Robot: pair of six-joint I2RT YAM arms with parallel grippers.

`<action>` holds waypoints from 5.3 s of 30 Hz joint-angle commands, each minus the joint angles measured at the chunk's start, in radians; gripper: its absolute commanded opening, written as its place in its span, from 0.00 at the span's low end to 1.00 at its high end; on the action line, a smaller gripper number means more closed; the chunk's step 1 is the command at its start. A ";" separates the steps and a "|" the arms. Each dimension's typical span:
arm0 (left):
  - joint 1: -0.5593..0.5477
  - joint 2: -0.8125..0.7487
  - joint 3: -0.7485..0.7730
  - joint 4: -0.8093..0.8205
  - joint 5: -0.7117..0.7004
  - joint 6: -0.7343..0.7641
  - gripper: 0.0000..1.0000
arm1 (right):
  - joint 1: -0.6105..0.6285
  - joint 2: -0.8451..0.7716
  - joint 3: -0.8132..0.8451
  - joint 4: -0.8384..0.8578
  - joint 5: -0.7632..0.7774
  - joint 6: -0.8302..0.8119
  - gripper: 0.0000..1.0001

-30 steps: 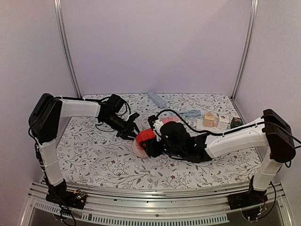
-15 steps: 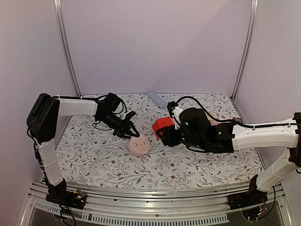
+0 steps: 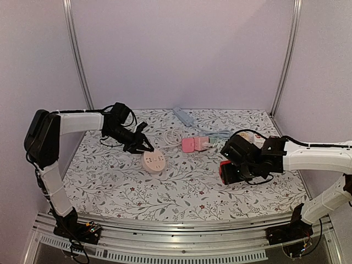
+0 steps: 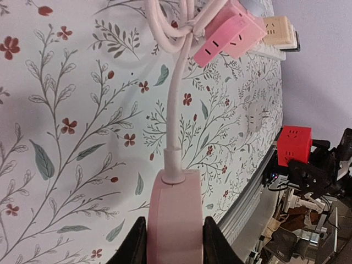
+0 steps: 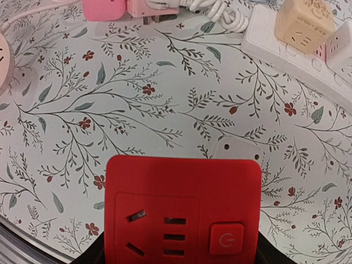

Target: Pull the plug off the socket

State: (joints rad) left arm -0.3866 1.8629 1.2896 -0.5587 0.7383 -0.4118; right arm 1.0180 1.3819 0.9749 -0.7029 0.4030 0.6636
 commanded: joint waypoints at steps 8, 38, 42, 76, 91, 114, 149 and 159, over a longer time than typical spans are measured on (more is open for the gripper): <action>0.023 -0.062 -0.002 -0.042 -0.050 0.012 0.20 | -0.080 0.084 0.031 -0.127 -0.224 0.054 0.20; 0.021 -0.035 0.020 -0.100 -0.103 0.048 0.20 | -0.200 0.441 0.336 -0.259 -0.391 -0.129 0.66; 0.019 -0.034 0.022 -0.101 -0.102 0.050 0.20 | -0.203 0.454 0.343 -0.257 -0.391 -0.138 0.78; 0.021 0.072 0.094 -0.219 -0.296 0.131 0.35 | -0.294 0.617 0.673 0.065 -0.374 -0.281 0.90; 0.021 -0.010 0.086 -0.213 -0.438 0.125 0.76 | -0.345 0.733 0.706 0.130 -0.391 -0.354 0.80; 0.020 -0.041 0.071 -0.177 -0.421 0.116 0.79 | -0.374 0.838 0.806 0.149 -0.429 -0.436 0.68; -0.077 -0.048 0.051 -0.123 -0.373 0.147 0.80 | -0.352 0.772 0.708 0.245 -0.523 -0.415 0.47; -0.139 -0.025 0.051 -0.092 -0.298 0.146 0.80 | -0.328 0.702 0.633 0.212 -0.392 -0.427 0.59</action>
State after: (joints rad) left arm -0.5121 1.8164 1.3510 -0.6731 0.4118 -0.2771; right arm 0.6765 2.1143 1.6264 -0.4446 -0.0460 0.2302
